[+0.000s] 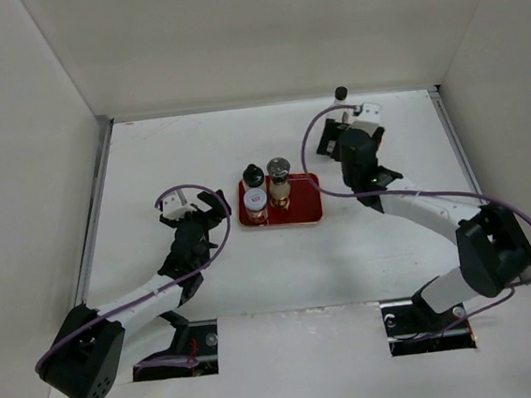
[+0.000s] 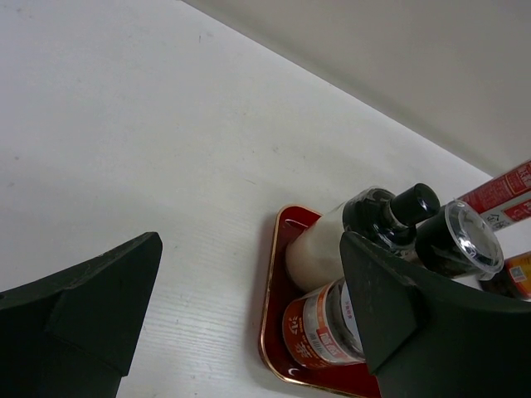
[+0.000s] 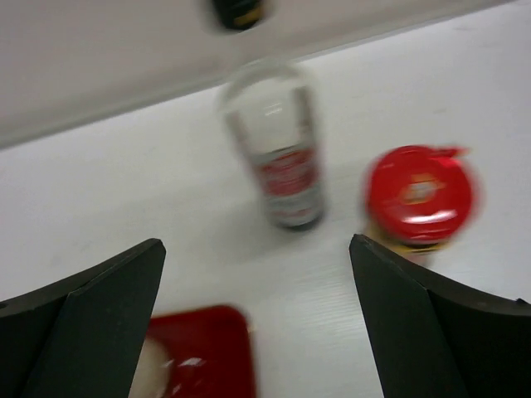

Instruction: Organize the condiment bottles

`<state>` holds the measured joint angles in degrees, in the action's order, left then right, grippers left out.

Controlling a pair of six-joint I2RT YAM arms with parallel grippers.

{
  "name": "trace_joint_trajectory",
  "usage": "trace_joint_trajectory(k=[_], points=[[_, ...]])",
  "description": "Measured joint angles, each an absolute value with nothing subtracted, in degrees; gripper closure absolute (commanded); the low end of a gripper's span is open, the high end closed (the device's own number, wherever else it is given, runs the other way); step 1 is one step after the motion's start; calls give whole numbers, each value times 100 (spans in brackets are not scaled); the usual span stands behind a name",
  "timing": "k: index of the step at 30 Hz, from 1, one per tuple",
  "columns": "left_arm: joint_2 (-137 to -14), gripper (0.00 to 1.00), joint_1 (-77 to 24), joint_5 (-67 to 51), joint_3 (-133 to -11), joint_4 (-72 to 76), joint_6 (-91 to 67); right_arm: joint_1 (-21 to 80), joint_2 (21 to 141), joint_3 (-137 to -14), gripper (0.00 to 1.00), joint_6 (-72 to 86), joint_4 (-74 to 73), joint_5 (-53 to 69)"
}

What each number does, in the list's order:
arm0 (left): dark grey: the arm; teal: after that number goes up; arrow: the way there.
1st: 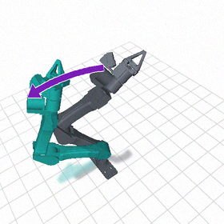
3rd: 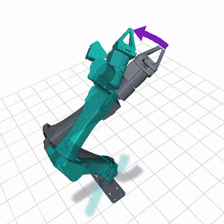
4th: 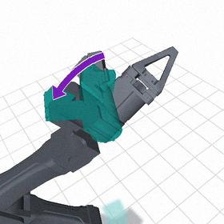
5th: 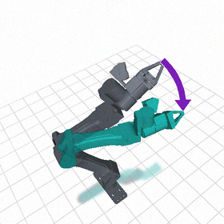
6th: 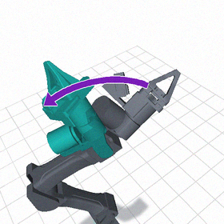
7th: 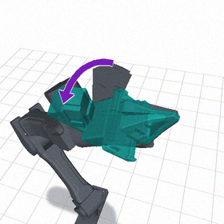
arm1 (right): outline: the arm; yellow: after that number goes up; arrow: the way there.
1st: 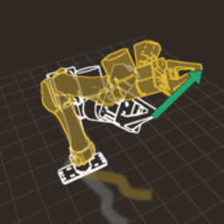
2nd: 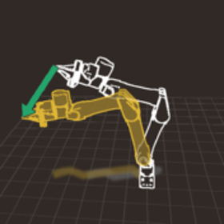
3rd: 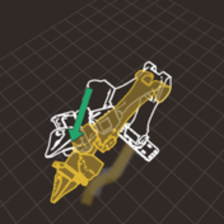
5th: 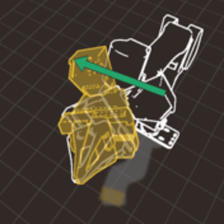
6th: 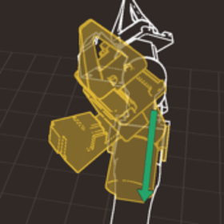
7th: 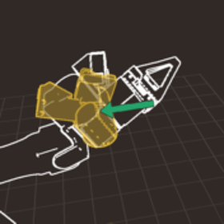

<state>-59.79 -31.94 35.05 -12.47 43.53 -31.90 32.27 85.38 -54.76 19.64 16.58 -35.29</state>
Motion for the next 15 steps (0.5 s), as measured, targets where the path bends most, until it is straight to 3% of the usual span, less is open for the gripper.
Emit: trace_joint_trajectory(k=[8,15], points=[[-5979,11,-3205,3457,-1247,4353,-3223,1885,8440,-5334,0,1806,1334,-4014],[-5981,11,-3227,3415,-1247,4353,-3247,1481,8890,-5605,0,1809,985,-3288]])
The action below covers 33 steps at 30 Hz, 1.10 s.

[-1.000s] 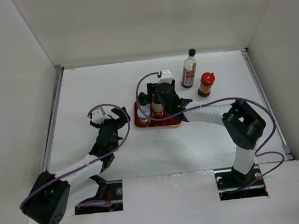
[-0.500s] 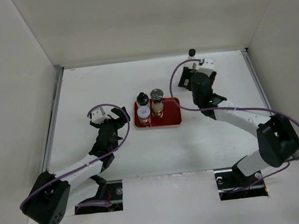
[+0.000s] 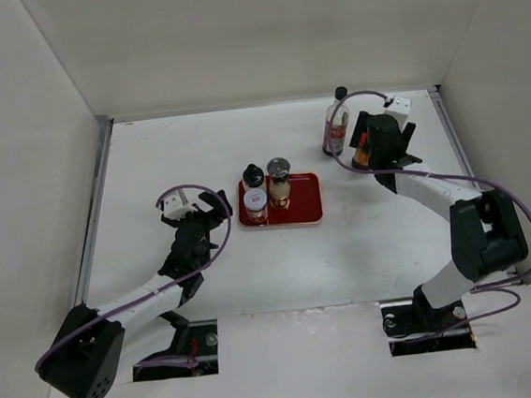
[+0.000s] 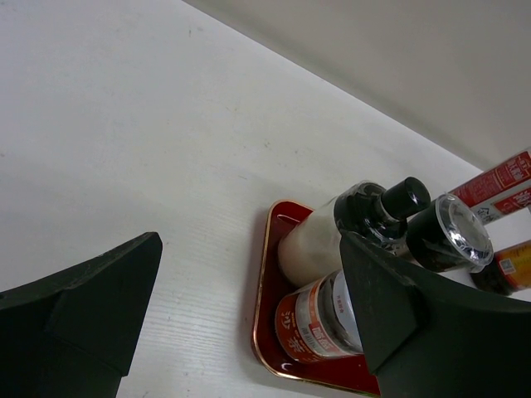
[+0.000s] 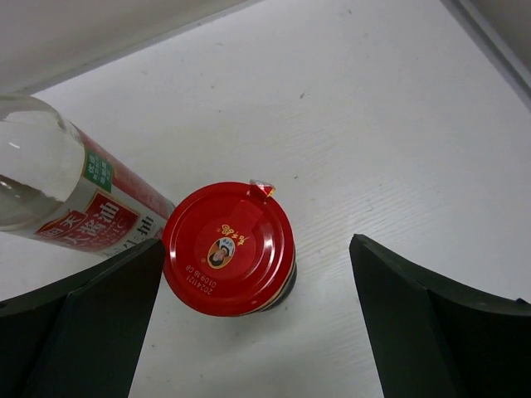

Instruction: Organize the condiment bottles

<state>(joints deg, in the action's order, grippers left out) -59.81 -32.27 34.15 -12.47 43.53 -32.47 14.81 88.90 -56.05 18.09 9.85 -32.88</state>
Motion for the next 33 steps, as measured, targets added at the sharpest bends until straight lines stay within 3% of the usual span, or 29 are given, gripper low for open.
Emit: trace_joint_trajectory(k=[9,15,19,33], points=[[-6034,11,-3229,3398,-1247,4357,-3260,1417,9209,-5774,1,1833,943,-2744],[-6066,11,-3227,3395,-1247,4353,-3262,1374,9452,-5848,38,1813,926,-2657],[-6073,11,-3227,3395,-1247,4351,-3262,1361,9432,-5850,47,1820,954,-2722],[-6099,11,-3223,3393,-1247,4355,-3264,3295,8709,-5548,47,1758,812,-2775]])
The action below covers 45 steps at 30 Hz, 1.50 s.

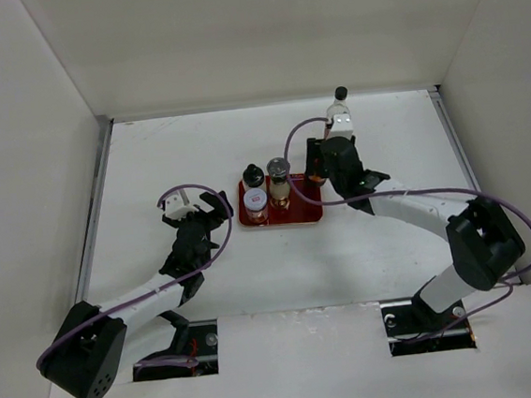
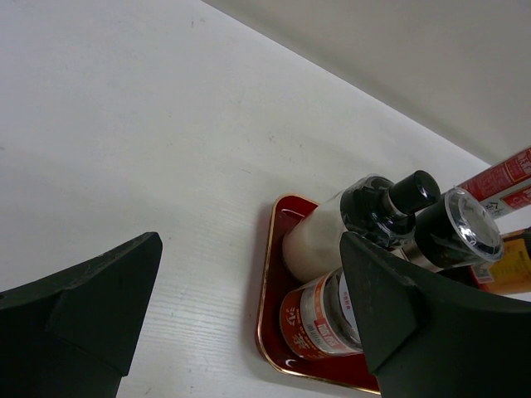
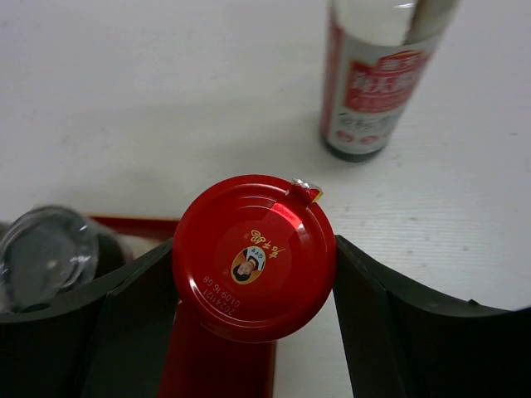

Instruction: Organize the condiment bottles

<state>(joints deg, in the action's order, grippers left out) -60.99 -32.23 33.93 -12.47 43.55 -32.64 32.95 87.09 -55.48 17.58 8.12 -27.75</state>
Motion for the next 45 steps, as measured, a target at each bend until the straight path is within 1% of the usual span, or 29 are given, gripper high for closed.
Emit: trace_joint_trajectory(k=[4,9,10,12,15,19,25,28,34,40,45], points=[[-6099,11,-3203,3391,-1247,4353,-3264,3621,9041,-5784,47,1754,832,-2655],[-6097,11,-3188,3391,-1247,4351,-3264,3658,9467,-5961,44,1732,958,-2613],[-6097,11,-3190,3389,-1247,4353,-3264,3658,9487,-5990,41,1732,954,-2611],[-6097,11,-3190,3387,-1247,4353,-3264,3658,9511,-6007,31,1730,967,-2613],[-6097,11,-3190,3385,-1247,4353,-3264,3658,9515,-6005,18,1737,980,-2617],[-6097,11,-3190,3380,-1247,4355,-3264,3660,9496,-6010,10,1752,1190,-2694],[-6097,11,-3190,3378,-1247,4353,-3267,3638,9207,-6010,9,1750,1201,-2864],[-6097,11,-3190,3378,-1247,4353,-3271,3553,8879,-6018,11,1747,1199,-2902],[-6099,11,-3188,3378,-1247,4353,-3282,2899,8486,-6495,9,1584,1157,-2965],[-6099,11,-3188,3378,-1247,4353,-3284,2311,8578,-7382,9,1339,978,-2976],[-6104,11,-3188,3378,-1247,4355,-3286,2132,9072,-7870,11,1177,893,-2808]])
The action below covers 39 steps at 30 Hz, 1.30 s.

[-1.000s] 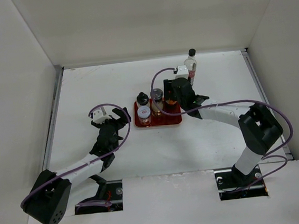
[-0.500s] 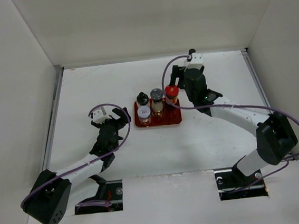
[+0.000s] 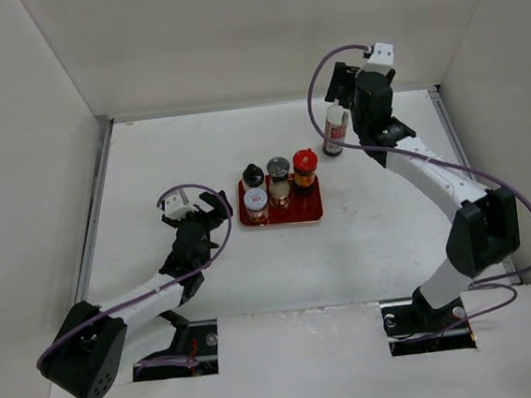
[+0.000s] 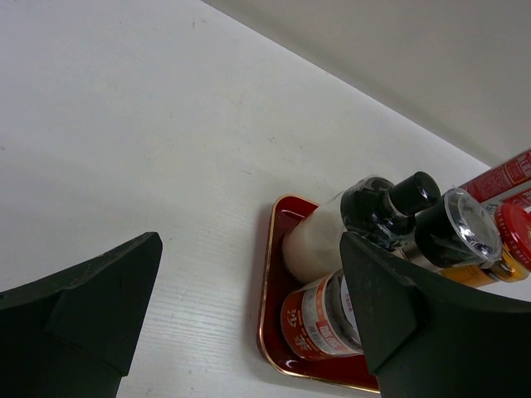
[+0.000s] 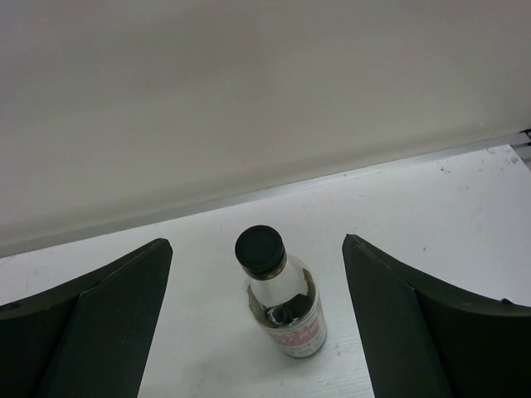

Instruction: Organize the condiment bottles

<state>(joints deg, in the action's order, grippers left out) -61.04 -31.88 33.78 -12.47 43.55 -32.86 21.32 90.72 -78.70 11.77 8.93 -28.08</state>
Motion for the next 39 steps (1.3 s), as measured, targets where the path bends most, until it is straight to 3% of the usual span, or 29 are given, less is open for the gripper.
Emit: trace_joint_trajectory(k=[6,15,21,23,28,39], points=[[-6165,11,-3162,3354,-1247,4348,-3288,1949,9854,-8381,13,1072,521,-2495],[-6167,11,-3127,3308,-1247,4351,-3291,1789,10466,-8903,38,1044,224,-2340],[-6167,11,-3109,3295,-1247,4351,-3304,1767,10571,-8986,39,1046,178,-2327],[-6167,11,-3103,3295,-1247,4351,-3304,1767,10582,-8986,45,1046,152,-2324],[-6167,11,-3085,3291,-1247,4351,-3306,1769,10586,-8986,70,1011,148,-2287],[-6167,11,-3079,3291,-1247,4351,-3306,1813,9542,-7911,75,1142,165,-2462]])
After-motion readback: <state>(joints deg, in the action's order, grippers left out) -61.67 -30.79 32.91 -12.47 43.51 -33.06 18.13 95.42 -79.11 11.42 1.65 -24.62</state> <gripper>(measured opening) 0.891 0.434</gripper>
